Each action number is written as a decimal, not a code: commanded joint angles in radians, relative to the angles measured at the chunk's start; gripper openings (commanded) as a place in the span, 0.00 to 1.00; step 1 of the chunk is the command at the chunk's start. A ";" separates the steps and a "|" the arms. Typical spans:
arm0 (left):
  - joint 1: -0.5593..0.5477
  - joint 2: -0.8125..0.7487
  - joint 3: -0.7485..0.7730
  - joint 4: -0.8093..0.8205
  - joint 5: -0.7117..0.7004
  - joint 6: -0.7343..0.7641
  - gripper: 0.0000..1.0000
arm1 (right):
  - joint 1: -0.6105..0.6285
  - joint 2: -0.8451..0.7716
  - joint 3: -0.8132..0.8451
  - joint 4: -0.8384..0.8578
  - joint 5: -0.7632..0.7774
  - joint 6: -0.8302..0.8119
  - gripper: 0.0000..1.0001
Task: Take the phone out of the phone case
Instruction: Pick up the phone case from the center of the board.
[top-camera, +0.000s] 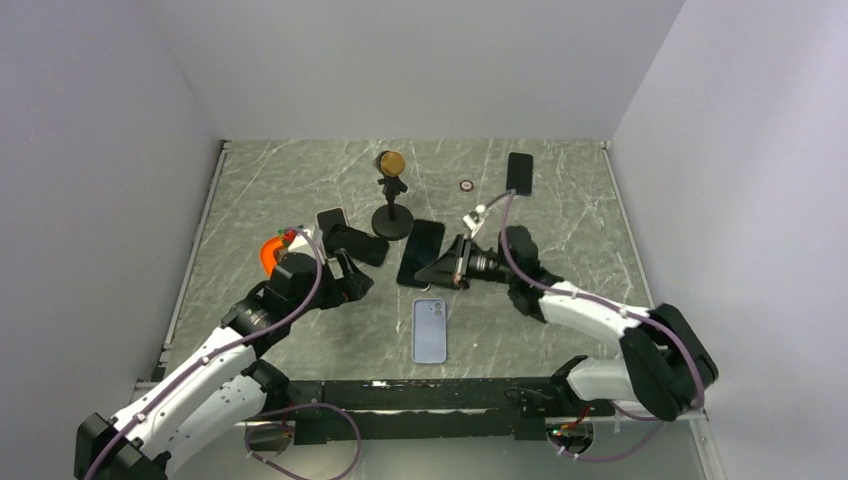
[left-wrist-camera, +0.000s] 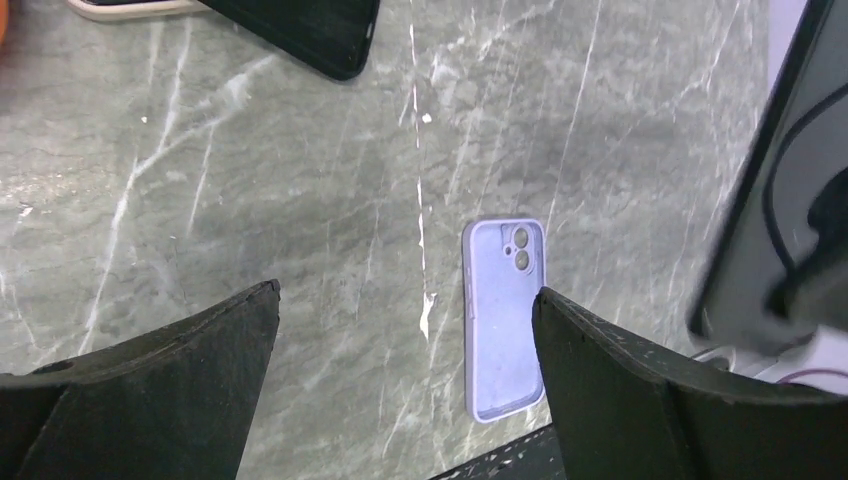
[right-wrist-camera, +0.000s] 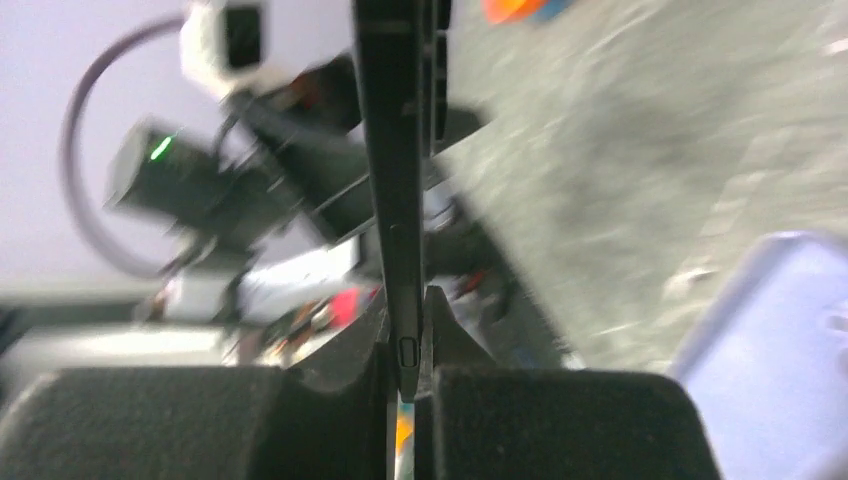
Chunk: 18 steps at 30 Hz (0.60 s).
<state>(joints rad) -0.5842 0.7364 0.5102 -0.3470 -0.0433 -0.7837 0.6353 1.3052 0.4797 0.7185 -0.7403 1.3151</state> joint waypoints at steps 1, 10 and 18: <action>0.038 0.002 0.031 -0.039 -0.059 -0.121 0.99 | -0.119 -0.111 0.241 -0.916 0.338 -0.599 0.00; 0.154 0.237 -0.040 0.295 0.048 -0.460 0.94 | -0.479 -0.026 0.425 -1.119 0.446 -0.851 0.00; 0.150 0.503 -0.047 0.556 -0.130 -0.547 0.75 | -0.716 0.099 0.496 -1.050 0.258 -0.908 0.00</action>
<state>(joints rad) -0.4343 1.1603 0.4618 -0.0002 -0.0650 -1.2583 -0.0582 1.4155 0.8940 -0.3546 -0.3954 0.4812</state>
